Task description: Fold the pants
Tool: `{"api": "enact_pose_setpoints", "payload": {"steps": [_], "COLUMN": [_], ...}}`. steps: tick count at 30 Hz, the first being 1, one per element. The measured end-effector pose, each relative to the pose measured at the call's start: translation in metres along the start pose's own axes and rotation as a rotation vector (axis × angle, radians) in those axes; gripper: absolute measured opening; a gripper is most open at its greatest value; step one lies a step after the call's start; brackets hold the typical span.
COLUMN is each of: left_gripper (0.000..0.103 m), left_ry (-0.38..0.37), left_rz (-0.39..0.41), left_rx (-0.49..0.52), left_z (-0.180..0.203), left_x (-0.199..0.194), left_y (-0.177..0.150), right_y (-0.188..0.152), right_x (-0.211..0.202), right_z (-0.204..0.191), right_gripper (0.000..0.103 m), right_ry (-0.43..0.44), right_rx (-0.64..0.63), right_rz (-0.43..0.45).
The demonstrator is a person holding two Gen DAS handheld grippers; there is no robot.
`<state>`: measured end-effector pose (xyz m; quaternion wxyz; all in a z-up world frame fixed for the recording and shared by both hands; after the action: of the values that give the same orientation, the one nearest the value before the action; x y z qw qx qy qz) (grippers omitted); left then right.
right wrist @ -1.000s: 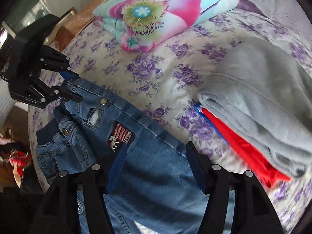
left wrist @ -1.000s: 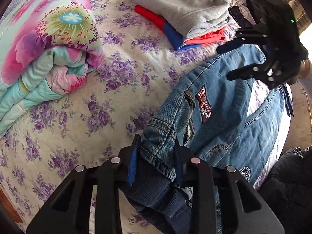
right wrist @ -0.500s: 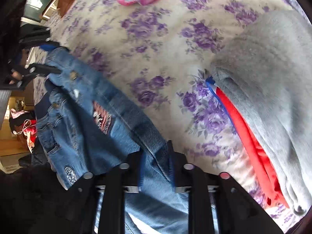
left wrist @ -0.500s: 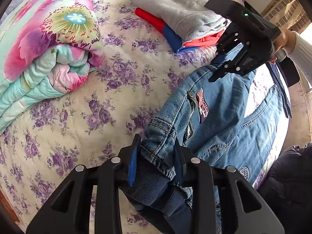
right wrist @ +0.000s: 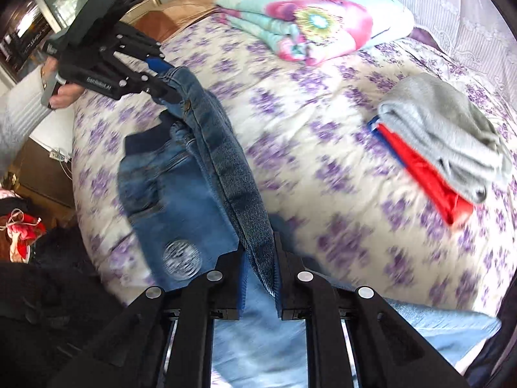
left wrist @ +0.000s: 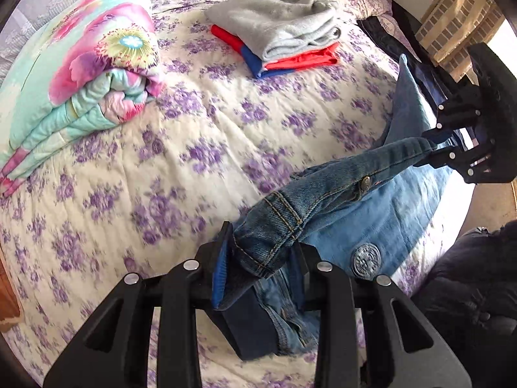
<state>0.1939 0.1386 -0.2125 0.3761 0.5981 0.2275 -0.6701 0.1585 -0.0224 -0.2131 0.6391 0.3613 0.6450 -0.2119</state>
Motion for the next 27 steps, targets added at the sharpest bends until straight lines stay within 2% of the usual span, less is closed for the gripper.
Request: {"api": "enact_pose_setpoints", "payload": {"steps": [3, 6, 9, 11, 14, 20, 22, 24, 27], "left_gripper": [0.031, 0.031, 0.032, 0.032, 0.034, 0.043, 0.044, 0.046, 0.064], "left_ry": [0.012, 0.024, 0.070, 0.082, 0.036, -0.016, -0.049, -0.078, -0.089], "left_rz": [-0.048, -0.121, -0.182, -0.154, -0.132, -0.092, -0.038, 0.035, 0.095], "left_rx": [-0.002, -0.023, -0.021, -0.029, -0.057, -0.042, -0.040, -0.089, -0.272], "left_z": [0.020, 0.030, 0.033, 0.034, 0.032, 0.043, 0.051, 0.055, 0.052], "left_x": [0.014, 0.046, 0.079, 0.081, 0.069, 0.023, 0.004, -0.014, -0.013], "left_y": [-0.037, -0.068, -0.087, -0.090, -0.092, -0.115, -0.121, -0.117, -0.101], "right_y": [-0.028, -0.050, -0.068, -0.073, -0.070, -0.067, -0.066, -0.062, -0.059], "right_x": [0.022, 0.059, 0.102, 0.109, 0.103, 0.098, 0.100, 0.104, 0.106], "right_z": [-0.036, -0.054, -0.060, -0.061, -0.058, -0.057, -0.059, -0.061, -0.065], "right_gripper": [0.014, 0.014, 0.015, 0.018, 0.018, 0.018, 0.018, 0.018, 0.018], "right_ry": [-0.027, -0.040, 0.007, 0.018, 0.044, 0.030, 0.018, 0.013, 0.015], "right_rx": [0.023, 0.076, 0.148, 0.174, 0.195, 0.172, 0.167, 0.168, 0.166], "right_rz": [-0.005, -0.033, -0.085, -0.059, -0.065, -0.082, -0.083, -0.086, -0.089]}}
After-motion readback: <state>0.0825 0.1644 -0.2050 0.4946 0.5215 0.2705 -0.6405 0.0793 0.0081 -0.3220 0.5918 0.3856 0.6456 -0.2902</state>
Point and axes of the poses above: each gripper's, at about its wrist camera, not at the fingertips, and x roughly the way its jaws point, z to its right, y to its top, the point moved 6 cm from there along x, roughly the way its jaws point, and after that the axes turned 9 degrees about -z, right-handed, at the moved point
